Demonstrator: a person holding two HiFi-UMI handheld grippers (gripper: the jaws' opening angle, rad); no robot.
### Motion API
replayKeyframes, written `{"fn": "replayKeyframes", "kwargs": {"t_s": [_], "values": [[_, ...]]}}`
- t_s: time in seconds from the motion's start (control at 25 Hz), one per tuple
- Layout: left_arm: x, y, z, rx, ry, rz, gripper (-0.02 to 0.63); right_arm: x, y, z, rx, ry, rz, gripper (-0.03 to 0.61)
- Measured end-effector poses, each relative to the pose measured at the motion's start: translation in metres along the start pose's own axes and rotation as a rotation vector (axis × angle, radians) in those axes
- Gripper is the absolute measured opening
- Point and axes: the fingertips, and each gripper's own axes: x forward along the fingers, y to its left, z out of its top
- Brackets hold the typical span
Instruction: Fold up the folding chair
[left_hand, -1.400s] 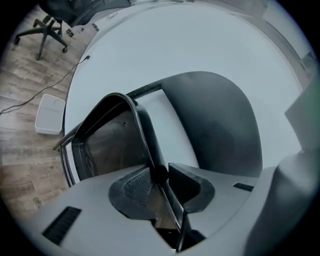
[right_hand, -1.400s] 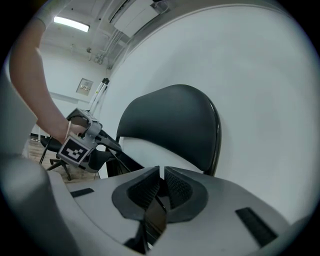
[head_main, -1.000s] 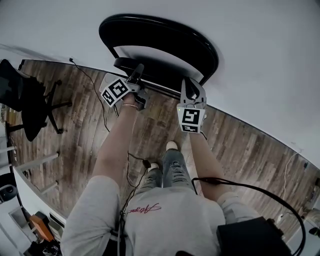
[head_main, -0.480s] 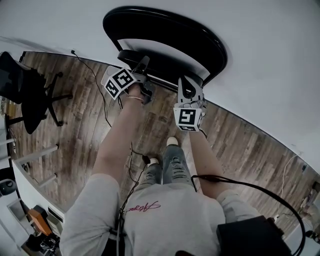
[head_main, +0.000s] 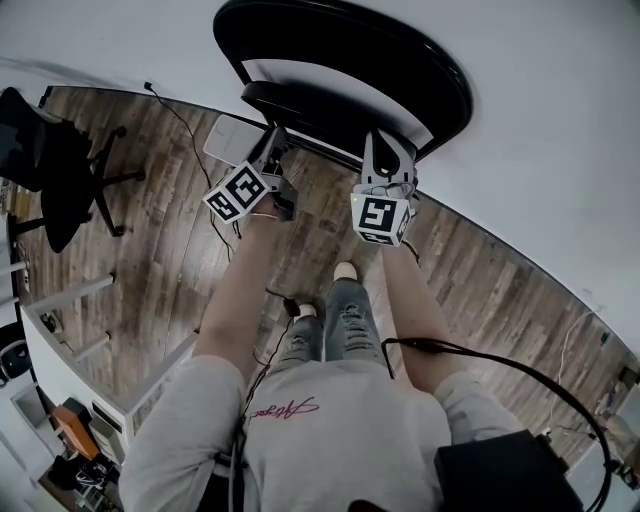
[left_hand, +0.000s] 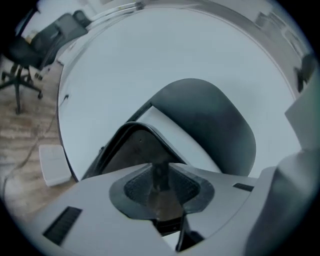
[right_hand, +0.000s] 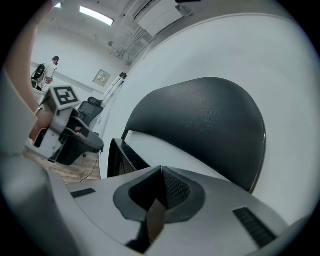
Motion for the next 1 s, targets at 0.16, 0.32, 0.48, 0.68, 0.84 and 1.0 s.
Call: {"fn": "replayKeyframes", "kwargs": {"t_s": [0.16, 0.32, 0.48, 0.68, 0.84, 1.0], "values": [[-0.032, -0.028, -0.017, 0.247, 0.002, 0.013, 0.018, 0.004, -0.003, -0.002, 0.036, 0.033, -0.006, 0.017], [-0.053, -0.08, -0.038, 0.463, 0.019, -0.055, 0.017, 0.001, 0.0, -0.003, 0.095, 0.065, 0.019, 0.018], [-0.065, -0.102, -0.036, 0.568, -0.02, -0.084, 0.017, -0.024, -0.006, 0.007, 0.149, 0.019, -0.014, 0.018], [-0.088, -0.152, 0.003, 0.612, -0.122, -0.174, 0.017, -0.079, -0.008, 0.058, 0.261, -0.062, -0.007, 0.018], [-0.131, -0.209, 0.03, 0.662, -0.218, -0.241, 0.015, -0.131, -0.006, 0.135, 0.31, -0.203, 0.011, 0.018], [-0.182, -0.248, 0.044, 0.734, -0.289, -0.282, 0.017, -0.17, -0.004, 0.196, 0.32, -0.311, 0.003, 0.018]]}}
